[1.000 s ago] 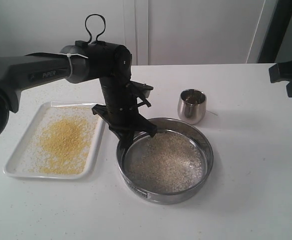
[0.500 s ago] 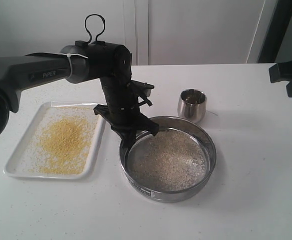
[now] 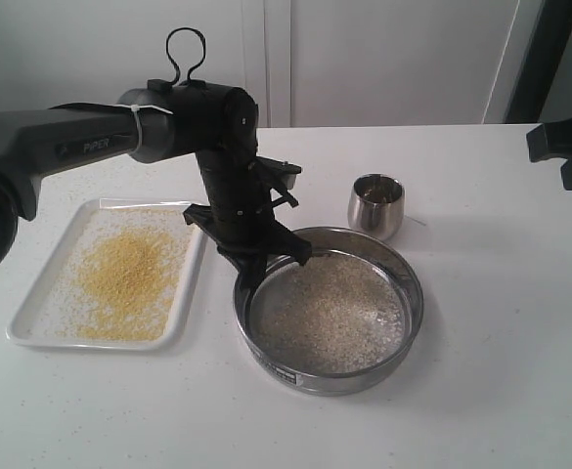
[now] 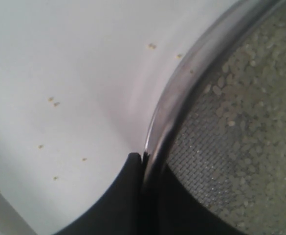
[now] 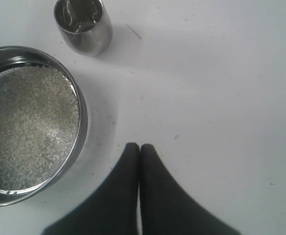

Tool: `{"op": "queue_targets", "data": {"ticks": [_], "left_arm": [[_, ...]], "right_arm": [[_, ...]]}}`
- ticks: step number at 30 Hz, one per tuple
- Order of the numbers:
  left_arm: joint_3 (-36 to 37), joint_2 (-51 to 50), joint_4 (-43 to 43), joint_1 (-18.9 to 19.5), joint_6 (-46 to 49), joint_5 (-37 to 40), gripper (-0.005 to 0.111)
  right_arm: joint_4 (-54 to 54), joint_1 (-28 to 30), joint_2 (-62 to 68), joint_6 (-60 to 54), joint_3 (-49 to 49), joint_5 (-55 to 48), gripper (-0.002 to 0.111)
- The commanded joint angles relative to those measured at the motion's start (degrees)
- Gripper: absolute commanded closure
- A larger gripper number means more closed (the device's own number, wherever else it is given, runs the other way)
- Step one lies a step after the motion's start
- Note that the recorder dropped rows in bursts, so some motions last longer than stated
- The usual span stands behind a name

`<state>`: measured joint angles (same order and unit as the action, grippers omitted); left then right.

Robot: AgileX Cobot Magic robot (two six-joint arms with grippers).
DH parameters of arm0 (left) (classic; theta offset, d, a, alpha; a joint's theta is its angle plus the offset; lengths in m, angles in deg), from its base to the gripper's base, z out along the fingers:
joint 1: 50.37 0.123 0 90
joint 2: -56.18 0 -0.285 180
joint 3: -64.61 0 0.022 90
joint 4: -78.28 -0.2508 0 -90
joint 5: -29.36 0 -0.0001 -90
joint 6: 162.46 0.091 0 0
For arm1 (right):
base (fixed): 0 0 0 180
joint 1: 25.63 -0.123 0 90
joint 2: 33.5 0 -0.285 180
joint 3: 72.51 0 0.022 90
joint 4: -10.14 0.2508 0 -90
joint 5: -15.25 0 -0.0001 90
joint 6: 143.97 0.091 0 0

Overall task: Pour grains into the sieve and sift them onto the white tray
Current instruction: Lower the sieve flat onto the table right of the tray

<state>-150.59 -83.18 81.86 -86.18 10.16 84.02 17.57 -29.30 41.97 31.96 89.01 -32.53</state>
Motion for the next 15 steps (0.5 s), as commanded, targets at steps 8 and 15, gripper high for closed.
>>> {"op": "queue_targets", "data": {"ticks": [8, 15], "left_arm": [[-0.3, 0.1, 1.4, -0.3, -0.3, -1.1, 0.046], [-0.3, 0.1, 1.4, -0.3, -0.3, -1.1, 0.034]], "right_arm": [[-0.1, 0.3, -0.3, 0.0, -0.2, 0.7, 0.108], [-0.1, 0.3, -0.3, 0.0, -0.2, 0.7, 0.108]]}}
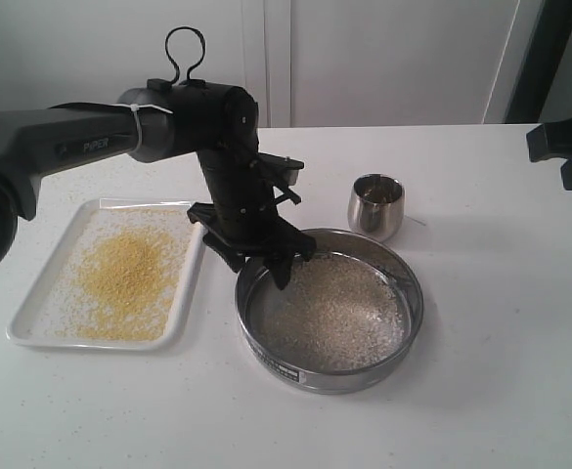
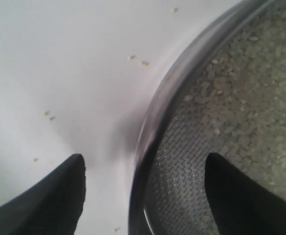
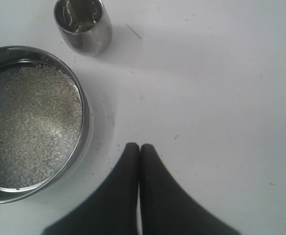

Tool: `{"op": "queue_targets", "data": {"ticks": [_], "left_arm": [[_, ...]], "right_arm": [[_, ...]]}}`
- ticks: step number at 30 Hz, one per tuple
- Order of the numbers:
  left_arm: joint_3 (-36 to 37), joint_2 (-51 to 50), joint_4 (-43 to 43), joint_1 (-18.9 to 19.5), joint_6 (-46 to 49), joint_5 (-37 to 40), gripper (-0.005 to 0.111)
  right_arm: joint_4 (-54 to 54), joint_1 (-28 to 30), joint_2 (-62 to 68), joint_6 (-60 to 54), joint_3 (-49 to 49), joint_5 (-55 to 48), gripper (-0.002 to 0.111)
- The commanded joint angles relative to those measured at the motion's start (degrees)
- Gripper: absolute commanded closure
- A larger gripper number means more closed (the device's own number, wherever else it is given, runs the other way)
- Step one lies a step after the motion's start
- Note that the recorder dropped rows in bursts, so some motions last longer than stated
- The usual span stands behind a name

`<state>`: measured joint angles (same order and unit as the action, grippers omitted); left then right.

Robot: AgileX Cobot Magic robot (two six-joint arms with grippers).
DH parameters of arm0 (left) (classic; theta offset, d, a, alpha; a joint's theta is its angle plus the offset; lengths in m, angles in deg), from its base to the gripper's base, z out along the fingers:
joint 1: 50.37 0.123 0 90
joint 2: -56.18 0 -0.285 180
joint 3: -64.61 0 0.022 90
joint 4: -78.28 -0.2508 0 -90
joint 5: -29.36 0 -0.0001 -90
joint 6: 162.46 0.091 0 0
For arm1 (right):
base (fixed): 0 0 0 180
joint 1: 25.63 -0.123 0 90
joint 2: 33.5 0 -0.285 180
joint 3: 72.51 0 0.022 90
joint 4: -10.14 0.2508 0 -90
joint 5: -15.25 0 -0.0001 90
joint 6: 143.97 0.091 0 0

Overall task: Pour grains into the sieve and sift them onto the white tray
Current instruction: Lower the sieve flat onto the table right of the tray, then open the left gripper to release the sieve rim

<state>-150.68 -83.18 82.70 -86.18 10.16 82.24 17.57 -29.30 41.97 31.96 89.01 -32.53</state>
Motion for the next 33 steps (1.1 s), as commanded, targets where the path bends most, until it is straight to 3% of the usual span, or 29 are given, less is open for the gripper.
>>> {"op": "queue_targets", "data": {"ticks": [1, 33], "left_arm": [[-0.2, 0.1, 0.6, -0.3, -0.3, 0.7, 0.034], [-0.2, 2.6, 0.2, -0.3, -0.2, 5.5, 0.034]], "right_arm": [[-0.1, 0.3, -0.3, 0.0, -0.2, 0.7, 0.108], [-0.1, 0.3, -0.3, 0.0, -0.2, 0.7, 0.108]]}}
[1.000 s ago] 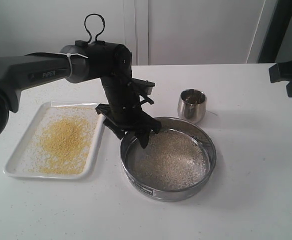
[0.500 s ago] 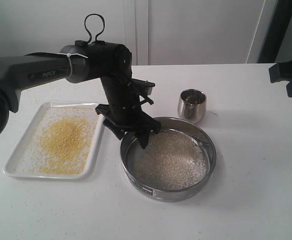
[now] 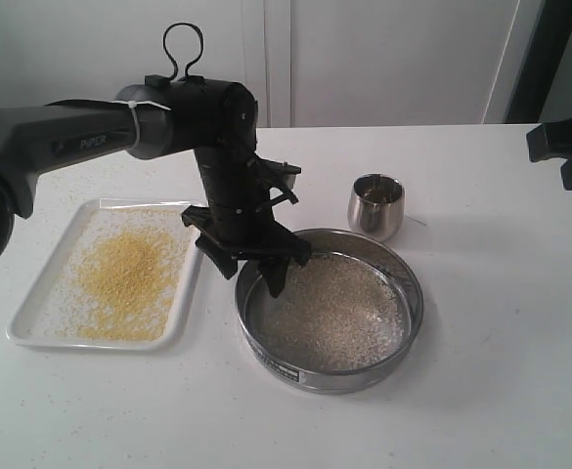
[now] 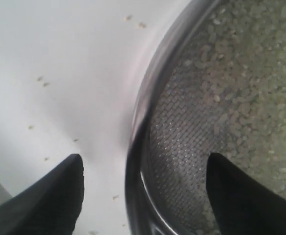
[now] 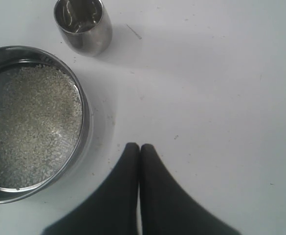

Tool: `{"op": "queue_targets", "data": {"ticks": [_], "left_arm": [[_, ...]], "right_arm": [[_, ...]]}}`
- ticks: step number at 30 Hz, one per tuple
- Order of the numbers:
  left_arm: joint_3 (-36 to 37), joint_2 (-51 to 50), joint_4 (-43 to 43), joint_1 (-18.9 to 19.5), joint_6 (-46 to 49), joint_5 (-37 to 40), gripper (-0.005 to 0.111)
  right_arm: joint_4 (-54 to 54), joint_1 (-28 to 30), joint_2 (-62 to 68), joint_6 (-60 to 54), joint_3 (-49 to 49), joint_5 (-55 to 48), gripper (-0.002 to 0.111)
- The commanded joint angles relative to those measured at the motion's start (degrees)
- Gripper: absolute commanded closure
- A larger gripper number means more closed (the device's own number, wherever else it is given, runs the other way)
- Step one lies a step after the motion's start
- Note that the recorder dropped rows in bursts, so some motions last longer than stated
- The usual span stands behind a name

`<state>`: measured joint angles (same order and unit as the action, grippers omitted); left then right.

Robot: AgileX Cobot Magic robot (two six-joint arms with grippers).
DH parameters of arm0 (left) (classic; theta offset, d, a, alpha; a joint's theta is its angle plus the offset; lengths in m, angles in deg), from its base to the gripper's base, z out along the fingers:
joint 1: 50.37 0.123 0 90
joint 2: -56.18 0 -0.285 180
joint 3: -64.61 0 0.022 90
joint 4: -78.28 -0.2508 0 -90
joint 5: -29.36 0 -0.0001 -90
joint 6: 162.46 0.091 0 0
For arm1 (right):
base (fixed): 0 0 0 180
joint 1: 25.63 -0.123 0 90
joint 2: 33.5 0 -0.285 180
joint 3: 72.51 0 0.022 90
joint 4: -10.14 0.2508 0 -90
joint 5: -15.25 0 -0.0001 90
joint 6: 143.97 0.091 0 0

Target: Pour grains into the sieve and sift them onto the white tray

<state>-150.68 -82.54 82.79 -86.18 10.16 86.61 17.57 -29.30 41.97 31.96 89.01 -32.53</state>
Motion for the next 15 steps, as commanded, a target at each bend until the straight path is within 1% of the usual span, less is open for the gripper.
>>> {"op": "queue_targets", "data": {"ticks": [1, 15], "left_arm": [[-0.2, 2.3, 0.1, -0.3, -0.2, 1.1, 0.034], [-0.2, 7.8, -2.1, -0.3, -0.2, 1.4, 0.034]], "right_arm": [[-0.1, 0.3, -0.3, 0.0, -0.2, 0.7, 0.108], [-0.1, 0.3, -0.3, 0.0, -0.2, 0.7, 0.108]]}}
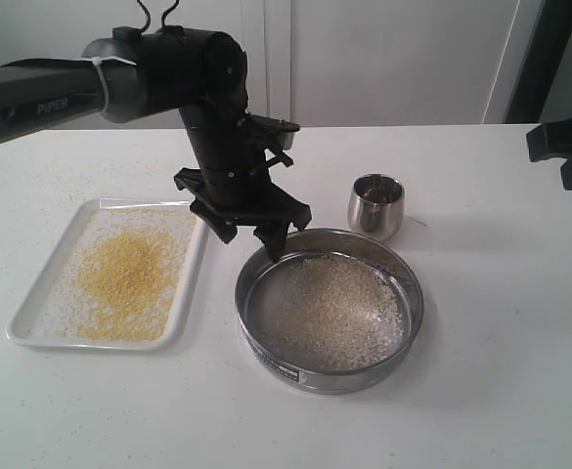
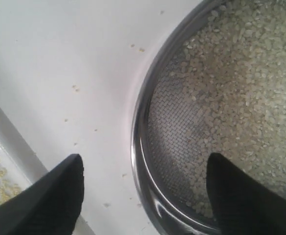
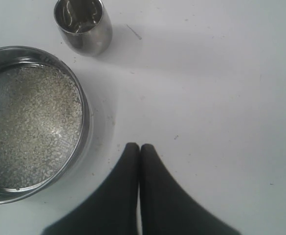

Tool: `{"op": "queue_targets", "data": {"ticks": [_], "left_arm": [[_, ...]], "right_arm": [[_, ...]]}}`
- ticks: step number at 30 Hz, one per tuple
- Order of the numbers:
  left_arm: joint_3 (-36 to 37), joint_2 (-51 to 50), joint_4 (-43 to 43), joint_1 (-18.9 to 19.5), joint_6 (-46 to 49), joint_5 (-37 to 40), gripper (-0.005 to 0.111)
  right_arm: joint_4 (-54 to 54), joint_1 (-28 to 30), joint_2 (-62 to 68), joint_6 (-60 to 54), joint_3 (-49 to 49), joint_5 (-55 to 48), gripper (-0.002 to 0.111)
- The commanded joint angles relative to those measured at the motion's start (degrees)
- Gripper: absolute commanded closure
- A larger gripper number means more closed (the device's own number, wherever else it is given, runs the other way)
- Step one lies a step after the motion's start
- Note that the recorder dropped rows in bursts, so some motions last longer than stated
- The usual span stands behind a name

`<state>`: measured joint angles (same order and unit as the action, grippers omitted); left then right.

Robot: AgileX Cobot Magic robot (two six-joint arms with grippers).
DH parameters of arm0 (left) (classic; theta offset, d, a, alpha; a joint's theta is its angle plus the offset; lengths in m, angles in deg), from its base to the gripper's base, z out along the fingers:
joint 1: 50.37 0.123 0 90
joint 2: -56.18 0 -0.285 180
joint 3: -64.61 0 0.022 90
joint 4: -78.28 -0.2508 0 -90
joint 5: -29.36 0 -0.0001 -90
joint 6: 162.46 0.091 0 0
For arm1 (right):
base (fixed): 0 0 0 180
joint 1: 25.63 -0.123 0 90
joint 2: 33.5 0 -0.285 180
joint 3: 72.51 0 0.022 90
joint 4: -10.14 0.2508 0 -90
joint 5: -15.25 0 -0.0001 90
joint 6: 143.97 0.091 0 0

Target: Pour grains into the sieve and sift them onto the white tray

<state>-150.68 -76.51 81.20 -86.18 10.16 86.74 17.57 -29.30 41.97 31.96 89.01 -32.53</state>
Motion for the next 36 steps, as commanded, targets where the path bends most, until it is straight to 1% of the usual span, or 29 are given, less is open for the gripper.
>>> {"op": "queue_targets", "data": {"ticks": [1, 4, 7, 11, 16, 19, 22, 26, 36], "left_arm": [[-0.2, 2.2, -0.5, -0.3, -0.2, 1.2, 0.034], [-0.2, 3.6, -2.3, -0.3, -0.2, 1.2, 0.037], [-0.2, 4.3, -3.2, -0.3, -0.2, 2.0, 0.053], [-0.2, 4.3, -3.4, -0.3, -0.2, 2.6, 0.08], [-0.2, 4.3, -3.4, -0.3, -0.2, 2.6, 0.098], [-0.2, 4.3, -3.5, -0.2, -0.2, 2.6, 0.107], [-0.2, 4.3, -3.5, -0.1, -0.4, 2.6, 0.107], [-0.2, 4.3, -3.5, 1.1, -0.6, 3.2, 0.107], [-0.2, 4.3, -3.5, 6.8, -4.7, 7.5, 0.107]], "right_arm": [[-0.1, 0.3, -0.3, 0.0, -0.2, 0.7, 0.108], [-0.1, 0.3, -0.3, 0.0, -0.2, 0.7, 0.108], [-0.1, 0.3, -0.3, 0.0, -0.2, 0.7, 0.108], [-0.1, 0.3, -0.3, 0.0, -0.2, 0.7, 0.108], [-0.1, 0.3, -0.3, 0.0, -0.2, 0.7, 0.108], [-0.1, 0.3, -0.3, 0.0, -0.2, 0.7, 0.108], [-0.1, 0.3, -0.3, 0.0, -0.2, 0.7, 0.108], [-0.1, 0.3, -0.3, 0.0, -0.2, 0.7, 0.108], [-0.1, 0.3, -0.3, 0.0, -0.2, 0.8, 0.108]]}}
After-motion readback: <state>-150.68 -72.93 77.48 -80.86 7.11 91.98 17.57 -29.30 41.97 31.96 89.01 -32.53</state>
